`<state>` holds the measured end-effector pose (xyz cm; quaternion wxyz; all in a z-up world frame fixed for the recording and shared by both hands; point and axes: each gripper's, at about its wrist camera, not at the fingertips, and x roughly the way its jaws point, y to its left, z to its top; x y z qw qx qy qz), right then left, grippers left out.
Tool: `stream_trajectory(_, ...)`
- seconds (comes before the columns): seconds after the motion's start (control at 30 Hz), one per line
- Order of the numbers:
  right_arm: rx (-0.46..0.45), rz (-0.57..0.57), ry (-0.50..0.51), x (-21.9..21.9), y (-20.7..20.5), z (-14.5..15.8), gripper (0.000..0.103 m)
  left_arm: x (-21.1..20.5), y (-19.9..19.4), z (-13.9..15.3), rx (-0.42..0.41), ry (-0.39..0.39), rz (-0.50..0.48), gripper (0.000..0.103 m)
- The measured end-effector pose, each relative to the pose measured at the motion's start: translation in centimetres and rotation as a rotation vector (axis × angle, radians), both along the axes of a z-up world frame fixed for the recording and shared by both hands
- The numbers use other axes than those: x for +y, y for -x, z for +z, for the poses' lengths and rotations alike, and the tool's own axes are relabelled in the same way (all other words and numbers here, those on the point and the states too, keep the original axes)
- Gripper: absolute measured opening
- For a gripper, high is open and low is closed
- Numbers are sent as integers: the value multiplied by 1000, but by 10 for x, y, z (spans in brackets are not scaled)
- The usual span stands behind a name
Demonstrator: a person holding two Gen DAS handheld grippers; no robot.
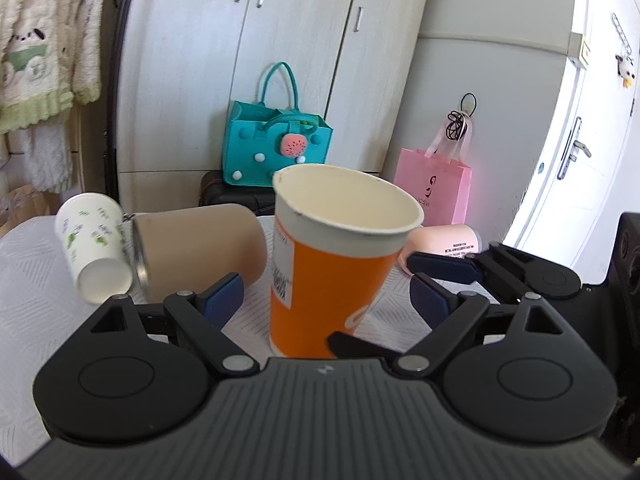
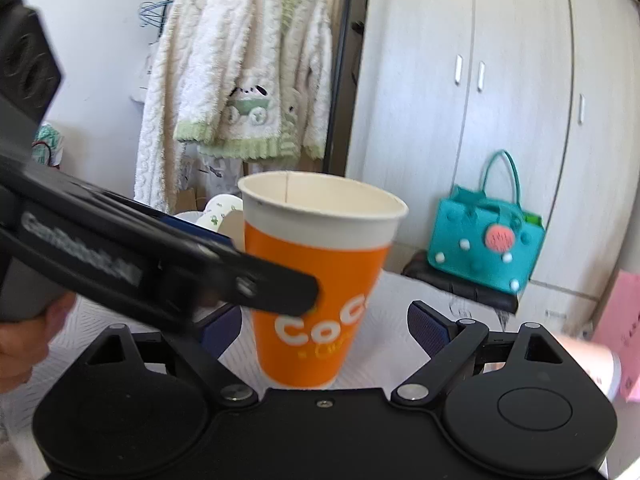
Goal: Flip cup upright
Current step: 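Lower the upright orange cup onto the bed with the right tool, then open the right tool and withdraw it from the orange cup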
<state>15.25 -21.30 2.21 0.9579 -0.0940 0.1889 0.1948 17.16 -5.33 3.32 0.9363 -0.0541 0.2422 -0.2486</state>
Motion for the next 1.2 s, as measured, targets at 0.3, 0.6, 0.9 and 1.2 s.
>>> stream_trajectory(0.3,39,-80,-38,-2,49,16,93,14,61,32,-64,-53,54,91)
stream_trajectory(0.6,-20,-156,-17,-1,93,33,93,24,101,45,-25,-86,125,91)
stream_trajectory(0.9,-64,-239,-26,4,132,28,99,37,130,26,-1,-104,169,91)
stream_trajectory(1.2,-89,-350,-45,7,156,18,102,47,142,6,23,-96,222,102)
